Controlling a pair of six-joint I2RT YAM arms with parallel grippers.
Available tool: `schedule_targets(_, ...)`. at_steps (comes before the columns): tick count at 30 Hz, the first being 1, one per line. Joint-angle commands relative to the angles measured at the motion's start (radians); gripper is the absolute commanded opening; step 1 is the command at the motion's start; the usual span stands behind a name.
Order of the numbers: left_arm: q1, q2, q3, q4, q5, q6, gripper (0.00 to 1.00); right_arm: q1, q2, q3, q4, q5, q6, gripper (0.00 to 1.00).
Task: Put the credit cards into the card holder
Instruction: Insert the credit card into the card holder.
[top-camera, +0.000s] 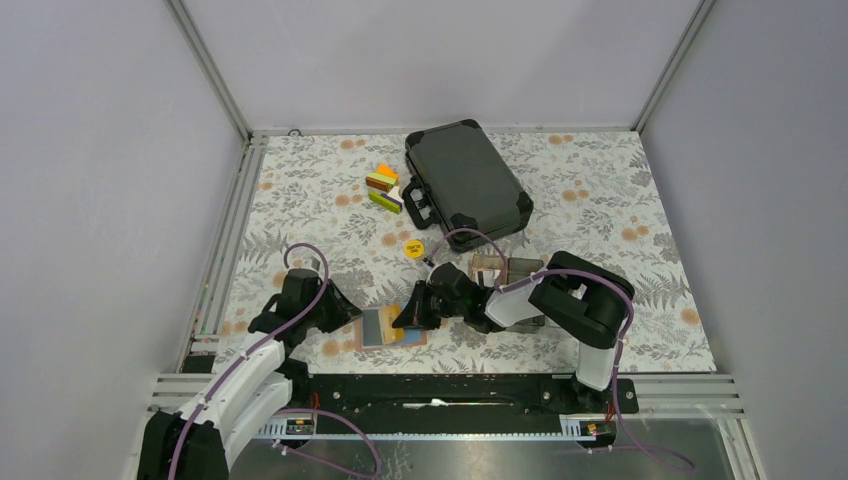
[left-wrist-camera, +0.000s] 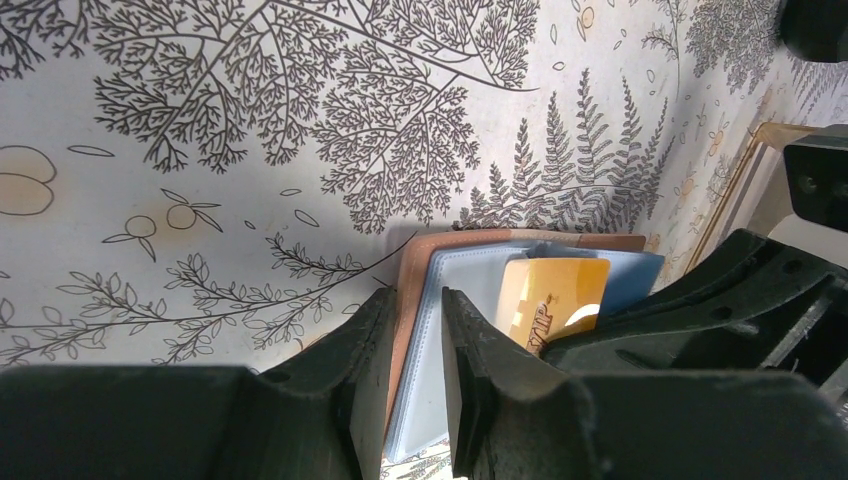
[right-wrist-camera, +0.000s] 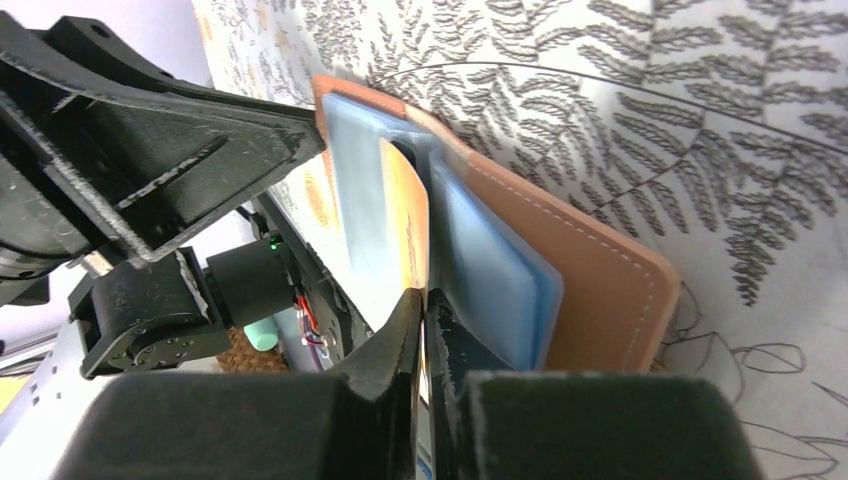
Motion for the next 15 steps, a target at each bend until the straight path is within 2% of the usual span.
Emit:
schedule_targets(1,-0.004,-0.015,-0.008,0.028,0.017,-0.010,0.26,0.021,0.009,-0.011,-0.041,0.066,-0.020,0.02)
schedule_targets(10,-0.004,-0.023,-0.009,0.026,0.020,-0.012,0.26,0.056,0.029,0.000,-0.016,0.126,-0.004,0.01)
schedule_targets(15,-0.004,-0.031,-0.009,0.021,0.019,-0.014,0.25,0.068,0.030,0.004,-0.022,0.138,-0.003,0.19)
